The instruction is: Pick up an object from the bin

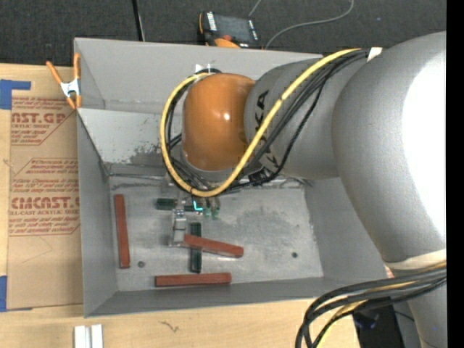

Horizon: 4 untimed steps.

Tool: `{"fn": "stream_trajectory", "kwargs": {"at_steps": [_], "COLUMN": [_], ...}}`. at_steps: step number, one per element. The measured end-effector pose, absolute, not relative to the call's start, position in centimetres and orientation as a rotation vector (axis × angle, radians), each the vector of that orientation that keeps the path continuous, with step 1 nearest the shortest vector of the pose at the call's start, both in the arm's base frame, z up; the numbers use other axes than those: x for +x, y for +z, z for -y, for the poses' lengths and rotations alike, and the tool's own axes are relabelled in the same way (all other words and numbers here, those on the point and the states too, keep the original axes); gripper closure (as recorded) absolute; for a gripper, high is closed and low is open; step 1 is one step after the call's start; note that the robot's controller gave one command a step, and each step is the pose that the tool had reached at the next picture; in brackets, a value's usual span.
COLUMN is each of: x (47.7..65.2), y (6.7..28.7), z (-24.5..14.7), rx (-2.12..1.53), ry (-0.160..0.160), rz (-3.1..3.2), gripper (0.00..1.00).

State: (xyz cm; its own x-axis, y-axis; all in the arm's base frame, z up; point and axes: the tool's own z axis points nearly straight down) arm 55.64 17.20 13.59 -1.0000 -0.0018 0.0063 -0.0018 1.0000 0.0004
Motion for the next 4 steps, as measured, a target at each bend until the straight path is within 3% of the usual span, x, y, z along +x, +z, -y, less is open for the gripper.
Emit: {"fn": "stream_trajectory", "kwargs": {"at_steps": [1, 2, 3, 4], "x": [56.7, 57.1, 55.1, 54.9], "y": [6.7, 7.4, 18.9, 18.5], "z": [-13.4, -13.5, -15.6, -15.5], "rx": [-0.041, -0.038, -0.036, -0.038], "ry": [-0.003, -0.004, -0.006, -0.002], "rz": [3.136, 3.151, 3.15, 3.141], "gripper": [0.0, 1.0, 1.0, 0.0]}}
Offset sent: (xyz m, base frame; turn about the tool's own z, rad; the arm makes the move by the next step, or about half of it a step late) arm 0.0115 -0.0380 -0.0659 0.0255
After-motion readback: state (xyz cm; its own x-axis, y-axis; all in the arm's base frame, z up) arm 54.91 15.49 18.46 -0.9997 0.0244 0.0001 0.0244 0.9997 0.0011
